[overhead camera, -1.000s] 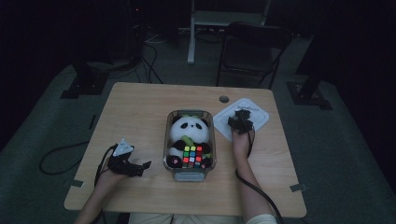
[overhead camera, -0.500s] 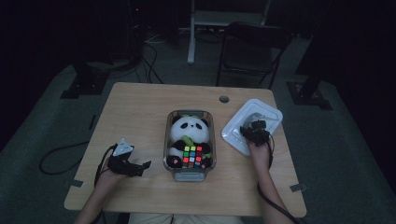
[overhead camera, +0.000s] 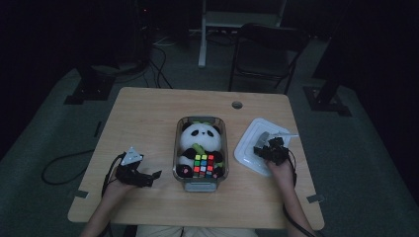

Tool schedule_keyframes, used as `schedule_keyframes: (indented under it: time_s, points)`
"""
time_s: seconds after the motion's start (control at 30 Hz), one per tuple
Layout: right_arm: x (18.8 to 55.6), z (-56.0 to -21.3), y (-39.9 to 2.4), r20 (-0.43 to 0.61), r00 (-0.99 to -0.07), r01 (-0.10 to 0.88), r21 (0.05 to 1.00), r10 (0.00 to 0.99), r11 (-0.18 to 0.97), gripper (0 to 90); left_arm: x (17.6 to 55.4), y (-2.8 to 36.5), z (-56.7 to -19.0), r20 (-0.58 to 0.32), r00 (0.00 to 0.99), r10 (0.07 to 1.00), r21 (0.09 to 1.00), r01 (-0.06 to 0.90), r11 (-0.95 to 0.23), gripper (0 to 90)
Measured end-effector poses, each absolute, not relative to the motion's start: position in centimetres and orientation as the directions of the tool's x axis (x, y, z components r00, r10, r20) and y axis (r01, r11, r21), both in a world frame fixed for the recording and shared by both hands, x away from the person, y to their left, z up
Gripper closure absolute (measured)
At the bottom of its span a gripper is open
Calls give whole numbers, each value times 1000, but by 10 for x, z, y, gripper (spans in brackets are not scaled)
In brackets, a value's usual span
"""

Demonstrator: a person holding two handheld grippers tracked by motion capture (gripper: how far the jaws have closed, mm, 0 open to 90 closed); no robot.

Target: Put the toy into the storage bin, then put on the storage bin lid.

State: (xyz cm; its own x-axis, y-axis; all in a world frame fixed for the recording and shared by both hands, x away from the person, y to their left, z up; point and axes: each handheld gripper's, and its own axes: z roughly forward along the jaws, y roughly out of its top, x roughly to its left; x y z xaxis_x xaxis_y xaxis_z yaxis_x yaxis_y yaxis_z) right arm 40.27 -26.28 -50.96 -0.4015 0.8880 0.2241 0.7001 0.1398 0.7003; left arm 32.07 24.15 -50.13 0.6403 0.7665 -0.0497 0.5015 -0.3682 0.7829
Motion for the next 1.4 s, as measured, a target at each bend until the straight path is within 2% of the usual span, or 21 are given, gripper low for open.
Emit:
schedule_keyframes:
  time_s: [0.13, 0.27, 0.33, 0.47, 0.53, 0.6, 0.67, 0.77, 0.9, 1.1, 1.23, 1.27, 1.3, 1.4]
  points:
    - [399, -506, -260, 192, -342, 701, 704, 920, 114, 495, 321, 241, -502, -51, 638, 768, 783, 503, -366, 14]
    - [394, -501, -253, 131, -251, 686, 723, 959, 80, 420, 320, 241, -502, -51, 639, 767, 784, 502, -365, 14]
    - [395, -502, -248, 141, -219, 681, 731, 966, 47, 390, 320, 241, -502, -52, 646, 762, 779, 503, -373, 14]
    - [400, -508, -240, 114, -174, 676, 736, 978, 34, 383, 320, 241, -502, -53, 646, 762, 781, 502, -371, 14]
    - [402, -509, -238, 94, -157, 676, 736, 983, 38, 455, 320, 241, -501, -52, 644, 763, 783, 501, -369, 14]
    - [402, -507, -238, 88, -163, 666, 745, 983, 44, 589, 320, 242, -501, -53, 643, 764, 785, 499, -366, 14]
    - [401, -506, -239, 75, -164, 660, 749, 984, 54, 605, 320, 242, -501, -52, 641, 765, 786, 500, -365, 14]
    - [401, -504, -246, 127, -195, 667, 744, 972, 37, 669, 320, 243, -500, -54, 638, 768, 790, 498, -359, 14]
    - [398, -497, -256, 155, -276, 651, 756, 948, 66, 699, 320, 243, -499, -54, 636, 770, 794, 495, -354, 14]
    - [392, -501, -269, 188, -369, 669, 734, 910, 119, 695, 319, 241, -500, -53, 639, 768, 795, 493, -354, 14]
    - [389, -505, -277, 192, -367, 679, 724, 910, 121, 676, 320, 238, -498, -50, 637, 769, 800, 487, -351, 14]
    - [388, -505, -277, 186, -366, 678, 724, 912, 124, 648, 320, 237, -498, -48, 636, 770, 801, 485, -350, 14]
    - [387, -506, -277, 175, -367, 673, 728, 914, 130, 569, 321, 236, -497, -45, 636, 771, 803, 483, -351, 14]
    - [384, -503, -276, 164, -352, 667, 734, 921, 124, 486, 325, 233, -495, -29, 638, 770, 806, 470, -359, 14]
